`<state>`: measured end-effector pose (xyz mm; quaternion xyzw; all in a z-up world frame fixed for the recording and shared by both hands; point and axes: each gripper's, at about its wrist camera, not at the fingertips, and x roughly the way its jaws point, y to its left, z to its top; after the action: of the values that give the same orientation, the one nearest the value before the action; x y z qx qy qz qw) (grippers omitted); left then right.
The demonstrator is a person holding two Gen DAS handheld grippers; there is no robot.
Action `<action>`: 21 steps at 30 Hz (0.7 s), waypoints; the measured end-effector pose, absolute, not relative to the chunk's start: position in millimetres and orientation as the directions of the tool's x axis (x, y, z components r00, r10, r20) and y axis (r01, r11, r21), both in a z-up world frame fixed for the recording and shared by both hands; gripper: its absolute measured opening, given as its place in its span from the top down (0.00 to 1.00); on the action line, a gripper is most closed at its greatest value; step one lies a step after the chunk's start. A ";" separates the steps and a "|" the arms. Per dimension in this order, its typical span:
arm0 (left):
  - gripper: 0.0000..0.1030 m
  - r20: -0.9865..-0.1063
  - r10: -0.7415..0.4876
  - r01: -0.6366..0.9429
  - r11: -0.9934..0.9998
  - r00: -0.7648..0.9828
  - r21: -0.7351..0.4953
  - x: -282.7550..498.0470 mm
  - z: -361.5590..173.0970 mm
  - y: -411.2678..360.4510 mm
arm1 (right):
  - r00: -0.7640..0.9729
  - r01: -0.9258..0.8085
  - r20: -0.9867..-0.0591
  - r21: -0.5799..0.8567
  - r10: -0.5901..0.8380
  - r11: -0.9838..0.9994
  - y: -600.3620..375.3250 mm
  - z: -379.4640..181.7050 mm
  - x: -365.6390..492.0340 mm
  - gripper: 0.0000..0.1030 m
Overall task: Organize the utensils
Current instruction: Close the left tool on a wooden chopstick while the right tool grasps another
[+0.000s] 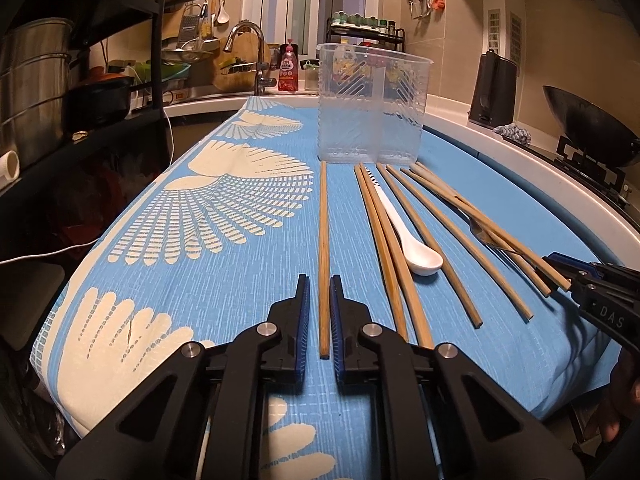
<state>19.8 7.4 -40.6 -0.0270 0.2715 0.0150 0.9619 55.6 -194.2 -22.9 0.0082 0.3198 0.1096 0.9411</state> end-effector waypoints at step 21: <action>0.95 -0.506 0.034 -0.045 0.999 0.862 -0.009 17.7 -39.7 6.9 | 0.785 -0.156 -0.590 0.103 0.187 0.982 -203.4 -24.0 51.9 0.96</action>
<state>17.7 6.9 -39.7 -0.0099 0.2620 0.0204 0.9648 51.9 -203.4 -24.0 0.0245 0.3149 0.0907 0.9445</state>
